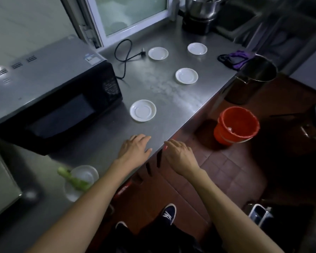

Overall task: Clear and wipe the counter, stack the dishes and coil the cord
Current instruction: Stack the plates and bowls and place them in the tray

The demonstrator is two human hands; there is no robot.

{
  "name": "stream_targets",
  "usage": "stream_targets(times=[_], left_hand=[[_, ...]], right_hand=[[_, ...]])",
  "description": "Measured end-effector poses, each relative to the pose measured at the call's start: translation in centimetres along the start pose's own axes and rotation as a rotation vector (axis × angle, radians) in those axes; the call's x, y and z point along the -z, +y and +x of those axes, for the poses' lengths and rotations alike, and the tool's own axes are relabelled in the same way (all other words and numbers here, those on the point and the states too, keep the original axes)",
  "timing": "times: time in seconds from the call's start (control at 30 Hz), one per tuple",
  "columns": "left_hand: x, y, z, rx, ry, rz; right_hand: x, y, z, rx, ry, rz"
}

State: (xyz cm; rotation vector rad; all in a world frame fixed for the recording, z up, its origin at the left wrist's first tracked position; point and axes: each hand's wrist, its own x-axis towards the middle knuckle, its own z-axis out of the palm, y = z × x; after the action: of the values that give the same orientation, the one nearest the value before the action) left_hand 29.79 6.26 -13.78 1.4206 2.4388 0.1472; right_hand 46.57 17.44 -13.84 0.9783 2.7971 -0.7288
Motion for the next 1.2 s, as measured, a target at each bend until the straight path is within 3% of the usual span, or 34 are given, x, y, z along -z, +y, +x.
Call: stream_targets(times=[0.33,0.9,1.2], left_hand=[[0.4,2.6,6.0,-0.037,0.007,0.03],[-2.6,-4.9,19.0,0.181,-0.014,-0.048],[-2.5,-5.8,24.3,0.234,-0.15,-0.066]], right_hand=[[1.3,4.8,2.5,-0.061,0.038,0.044],[2.4,5.6,16.3,0.046,-0.112,-0.07],[4.1,5.9,23.6,0.099,-0.126,-0.033]])
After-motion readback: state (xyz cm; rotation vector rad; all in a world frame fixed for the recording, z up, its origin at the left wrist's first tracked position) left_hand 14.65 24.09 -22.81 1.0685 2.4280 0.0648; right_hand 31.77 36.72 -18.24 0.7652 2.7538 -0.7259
